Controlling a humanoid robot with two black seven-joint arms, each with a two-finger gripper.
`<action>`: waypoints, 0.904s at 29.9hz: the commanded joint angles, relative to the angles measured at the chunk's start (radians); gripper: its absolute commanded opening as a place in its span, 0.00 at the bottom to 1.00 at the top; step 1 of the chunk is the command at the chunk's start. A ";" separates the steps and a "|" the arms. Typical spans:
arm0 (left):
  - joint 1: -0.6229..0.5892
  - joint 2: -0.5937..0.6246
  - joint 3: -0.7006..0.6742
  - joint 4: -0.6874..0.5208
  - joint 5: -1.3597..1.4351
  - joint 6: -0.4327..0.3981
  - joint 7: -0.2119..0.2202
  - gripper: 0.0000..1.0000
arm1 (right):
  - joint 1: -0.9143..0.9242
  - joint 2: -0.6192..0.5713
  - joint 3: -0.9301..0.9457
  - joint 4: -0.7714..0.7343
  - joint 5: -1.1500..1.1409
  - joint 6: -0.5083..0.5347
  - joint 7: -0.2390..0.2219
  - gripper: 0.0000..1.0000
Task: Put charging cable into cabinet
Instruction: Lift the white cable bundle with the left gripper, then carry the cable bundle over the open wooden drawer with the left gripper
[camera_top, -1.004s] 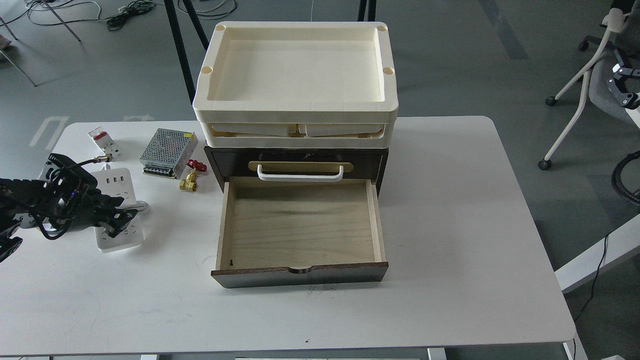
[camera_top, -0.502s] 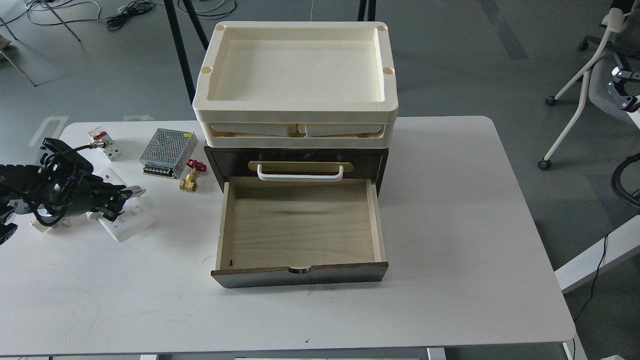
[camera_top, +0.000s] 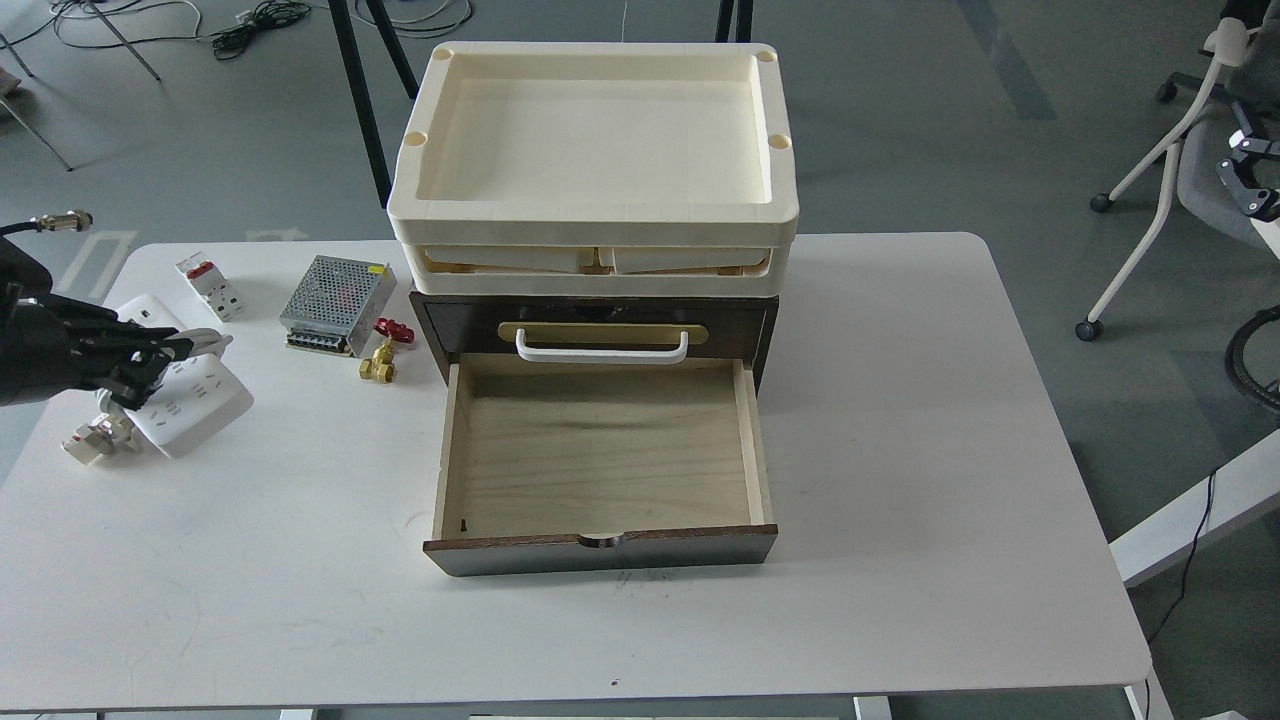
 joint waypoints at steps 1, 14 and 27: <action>0.000 0.104 -0.001 -0.131 -0.134 -0.021 0.000 0.00 | -0.002 0.003 0.005 0.000 0.000 0.000 0.000 1.00; -0.008 0.196 -0.006 -0.465 -0.542 -0.187 0.000 0.00 | -0.017 0.008 0.007 -0.031 0.000 0.000 0.000 1.00; -0.006 -0.057 -0.029 -0.492 -0.787 -0.213 0.000 0.00 | -0.037 0.002 0.007 -0.032 0.000 0.000 0.000 1.00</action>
